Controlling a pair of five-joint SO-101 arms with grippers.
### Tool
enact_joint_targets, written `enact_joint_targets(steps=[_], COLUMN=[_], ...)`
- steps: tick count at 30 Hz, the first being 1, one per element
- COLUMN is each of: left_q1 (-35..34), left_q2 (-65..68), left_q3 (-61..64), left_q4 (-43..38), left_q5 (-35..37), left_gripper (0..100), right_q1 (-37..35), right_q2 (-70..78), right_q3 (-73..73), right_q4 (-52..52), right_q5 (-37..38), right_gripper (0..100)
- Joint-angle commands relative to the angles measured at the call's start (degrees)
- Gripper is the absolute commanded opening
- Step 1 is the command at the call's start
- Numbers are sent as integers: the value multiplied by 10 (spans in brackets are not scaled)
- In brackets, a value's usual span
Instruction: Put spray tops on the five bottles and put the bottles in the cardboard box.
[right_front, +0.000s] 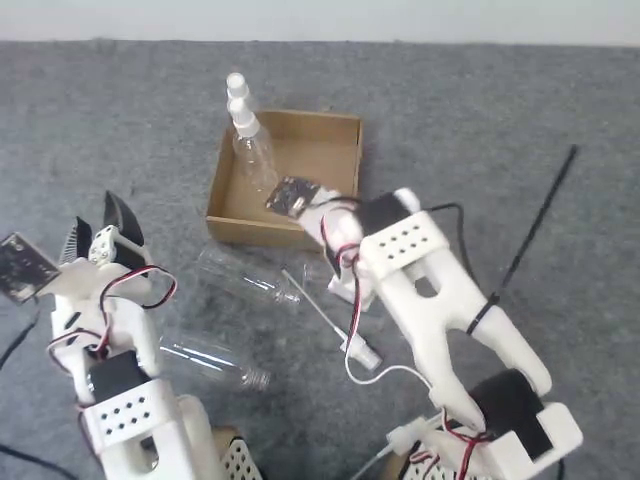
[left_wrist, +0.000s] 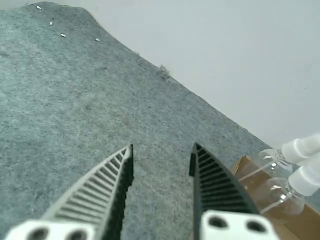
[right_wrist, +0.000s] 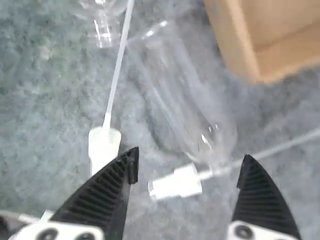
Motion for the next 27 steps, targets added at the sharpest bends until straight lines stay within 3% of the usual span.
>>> enact_joint_targets(steps=[1, 17, 27], left_q1=[-2, -2, -2], left_q2=[-8, -8, -8], left_q3=[-8, -8, -8], left_q4=[-20, -20, -20], left_q5=[-8, -8, -8], left_gripper=[177, 177, 177], right_q1=[-17, -15, -14], right_q2=[-37, -36, -44], right_q3=[52, 179, 181], right_q4=[-100, -260, -261], right_q5=[10, 11, 11], right_gripper=[262, 255, 91])
